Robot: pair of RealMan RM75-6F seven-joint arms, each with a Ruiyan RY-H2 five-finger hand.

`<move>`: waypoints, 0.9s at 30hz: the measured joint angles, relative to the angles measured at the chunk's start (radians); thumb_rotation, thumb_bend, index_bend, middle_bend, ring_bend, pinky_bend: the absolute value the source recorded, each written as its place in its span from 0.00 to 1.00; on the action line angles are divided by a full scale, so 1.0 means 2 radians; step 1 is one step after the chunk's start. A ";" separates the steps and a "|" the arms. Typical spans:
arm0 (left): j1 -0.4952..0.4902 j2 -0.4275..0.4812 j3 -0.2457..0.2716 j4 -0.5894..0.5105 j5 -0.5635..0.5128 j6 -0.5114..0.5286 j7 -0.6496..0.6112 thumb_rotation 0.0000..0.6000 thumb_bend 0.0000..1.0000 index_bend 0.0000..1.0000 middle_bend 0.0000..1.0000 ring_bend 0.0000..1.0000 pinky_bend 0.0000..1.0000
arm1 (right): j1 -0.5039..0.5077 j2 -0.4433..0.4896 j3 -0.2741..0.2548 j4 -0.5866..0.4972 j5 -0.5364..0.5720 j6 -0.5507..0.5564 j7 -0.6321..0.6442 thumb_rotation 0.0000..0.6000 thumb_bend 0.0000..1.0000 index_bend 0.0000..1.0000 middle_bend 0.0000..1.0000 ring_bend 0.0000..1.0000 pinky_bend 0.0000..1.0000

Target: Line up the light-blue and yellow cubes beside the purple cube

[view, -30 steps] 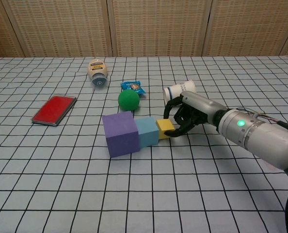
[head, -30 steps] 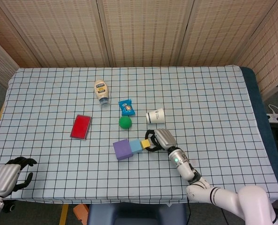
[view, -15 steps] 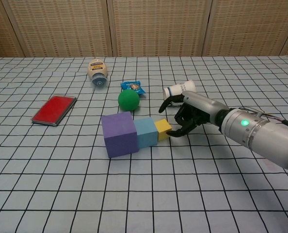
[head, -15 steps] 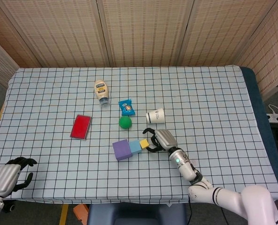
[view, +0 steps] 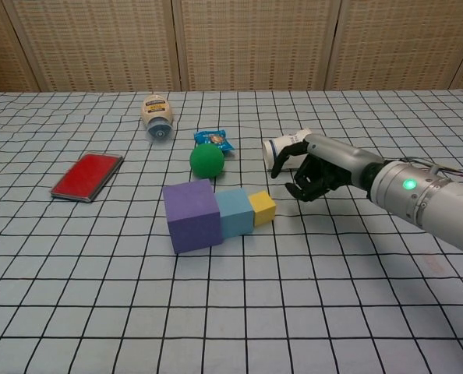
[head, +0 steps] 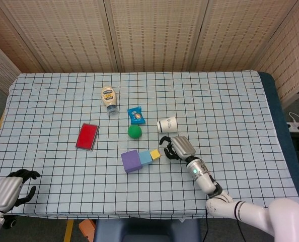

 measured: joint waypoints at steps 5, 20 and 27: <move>0.000 0.001 0.000 -0.001 -0.001 -0.001 0.001 1.00 0.49 0.36 0.38 0.24 0.30 | 0.003 0.018 0.005 -0.034 0.044 -0.032 -0.019 1.00 0.75 0.44 0.88 0.93 1.00; 0.000 0.002 0.000 -0.002 -0.001 -0.001 -0.001 1.00 0.49 0.36 0.38 0.24 0.30 | 0.015 0.033 0.010 -0.061 0.088 -0.079 -0.010 1.00 0.82 0.43 0.89 0.93 1.00; 0.000 0.003 0.001 -0.002 -0.001 -0.001 -0.002 1.00 0.49 0.36 0.38 0.24 0.30 | 0.017 0.033 0.008 -0.062 0.092 -0.086 -0.001 1.00 0.84 0.43 0.89 0.93 1.00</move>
